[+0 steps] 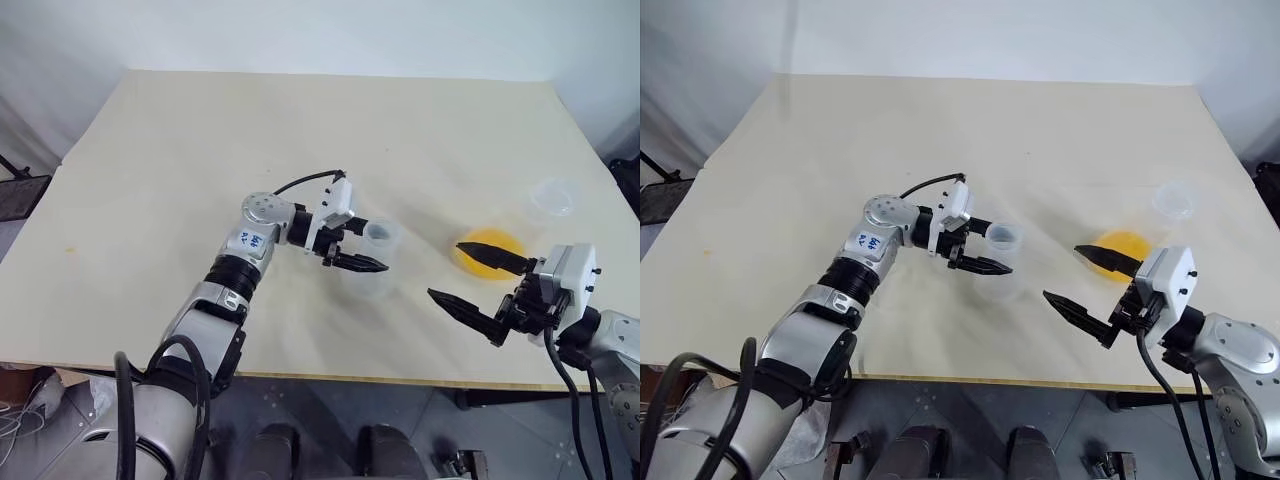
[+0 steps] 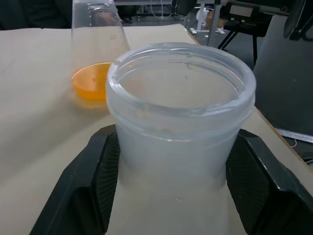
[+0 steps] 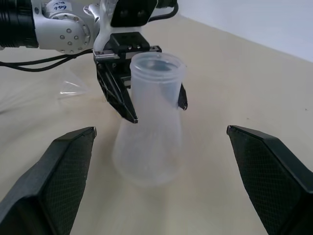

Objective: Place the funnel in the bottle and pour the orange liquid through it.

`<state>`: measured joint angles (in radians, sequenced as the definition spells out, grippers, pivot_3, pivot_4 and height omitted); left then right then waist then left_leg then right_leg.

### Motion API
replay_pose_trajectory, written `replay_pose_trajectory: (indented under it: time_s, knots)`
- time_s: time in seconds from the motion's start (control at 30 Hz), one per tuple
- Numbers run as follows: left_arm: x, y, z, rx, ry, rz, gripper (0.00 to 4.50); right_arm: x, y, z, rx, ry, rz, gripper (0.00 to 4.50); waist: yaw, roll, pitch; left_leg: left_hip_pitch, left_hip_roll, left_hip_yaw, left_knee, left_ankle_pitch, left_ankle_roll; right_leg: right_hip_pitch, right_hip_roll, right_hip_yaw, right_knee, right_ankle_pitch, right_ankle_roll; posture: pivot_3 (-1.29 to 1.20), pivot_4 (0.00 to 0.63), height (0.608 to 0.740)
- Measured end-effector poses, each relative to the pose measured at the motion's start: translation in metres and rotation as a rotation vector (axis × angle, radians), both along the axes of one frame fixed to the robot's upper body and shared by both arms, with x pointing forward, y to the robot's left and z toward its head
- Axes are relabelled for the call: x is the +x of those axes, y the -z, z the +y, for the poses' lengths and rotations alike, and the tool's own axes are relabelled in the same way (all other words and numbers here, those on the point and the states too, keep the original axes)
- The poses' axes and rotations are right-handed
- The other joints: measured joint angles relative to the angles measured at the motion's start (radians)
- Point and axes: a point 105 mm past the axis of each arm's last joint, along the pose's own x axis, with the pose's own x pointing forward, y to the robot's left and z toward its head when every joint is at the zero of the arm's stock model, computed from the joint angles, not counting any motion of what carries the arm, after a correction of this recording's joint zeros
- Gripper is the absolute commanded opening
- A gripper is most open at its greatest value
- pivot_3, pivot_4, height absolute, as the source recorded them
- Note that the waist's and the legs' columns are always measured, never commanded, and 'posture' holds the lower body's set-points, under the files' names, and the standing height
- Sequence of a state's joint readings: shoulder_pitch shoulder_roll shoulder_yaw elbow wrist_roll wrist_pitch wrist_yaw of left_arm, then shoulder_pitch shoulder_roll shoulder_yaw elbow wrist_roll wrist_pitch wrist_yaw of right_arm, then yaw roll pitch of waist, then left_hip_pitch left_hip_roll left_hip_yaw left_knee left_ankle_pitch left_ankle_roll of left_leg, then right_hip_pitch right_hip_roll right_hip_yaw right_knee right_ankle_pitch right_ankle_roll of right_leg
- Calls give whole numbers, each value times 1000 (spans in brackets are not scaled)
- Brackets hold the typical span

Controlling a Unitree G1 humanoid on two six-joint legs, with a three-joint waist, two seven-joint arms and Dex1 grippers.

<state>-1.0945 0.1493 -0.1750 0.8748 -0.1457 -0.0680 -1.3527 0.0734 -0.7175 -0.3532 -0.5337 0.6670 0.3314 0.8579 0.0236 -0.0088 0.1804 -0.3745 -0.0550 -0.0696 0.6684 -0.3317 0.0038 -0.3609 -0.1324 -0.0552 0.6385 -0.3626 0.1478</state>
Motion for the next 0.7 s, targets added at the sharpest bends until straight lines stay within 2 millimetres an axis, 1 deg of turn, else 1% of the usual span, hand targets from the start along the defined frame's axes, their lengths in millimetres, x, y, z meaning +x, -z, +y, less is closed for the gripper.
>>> replay_pose_trajectory:
  time_s: [0.2, 0.37, 0.43, 0.53, 0.57, 0.7]
  knots:
    - [-4, 2, -10, 4, 22, -3, 2771, -1, 1, 0, 0, 8, -1, 4500, -1, 0, 0, 0, 0, 0, 0, 0, 0, 0, 0, 0, 0, 0, 0, 0, 150, 740]
    - [-3, 6, -16, 7, 12, -11, 2771, -1, 2, 0, -1, 19, -2, 4500, 0, 0, 0, 0, 0, 0, 0, 0, 0, 0, 0, 0, 0, 0, 0, 0, 150, 740]
    - [-3, 5, -18, 11, 11, -18, 3466, -1, 2, 0, -1, 20, -3, 4500, 0, 0, 0, 0, 0, 0, 0, 0, 0, 0, 0, 0, 0, 0, 0, 0, 150, 740]
    - [-1, 5, -19, 27, 5, -28, 4274, -2, 3, 0, -1, 21, 1, 4500, 0, 0, 0, 0, 0, 0, 0, 0, 0, 0, 0, 0, 0, 0, 0, 0, 150, 740]
    - [-1, 5, -20, 29, 5, -28, 4427, -2, 3, 0, -1, 22, 2, 4500, 0, 0, 0, 0, 0, 0, 0, 0, 0, 0, 0, 0, 0, 0, 0, 0, 150, 740]
    - [-1, 5, -20, 28, 5, -20, 4427, -2, 2, -1, -3, 23, 0, 4500, 0, 0, 0, 0, 0, 0, 0, 0, 0, 0, 0, 0, 0, 0, 0, 0, 150, 740]
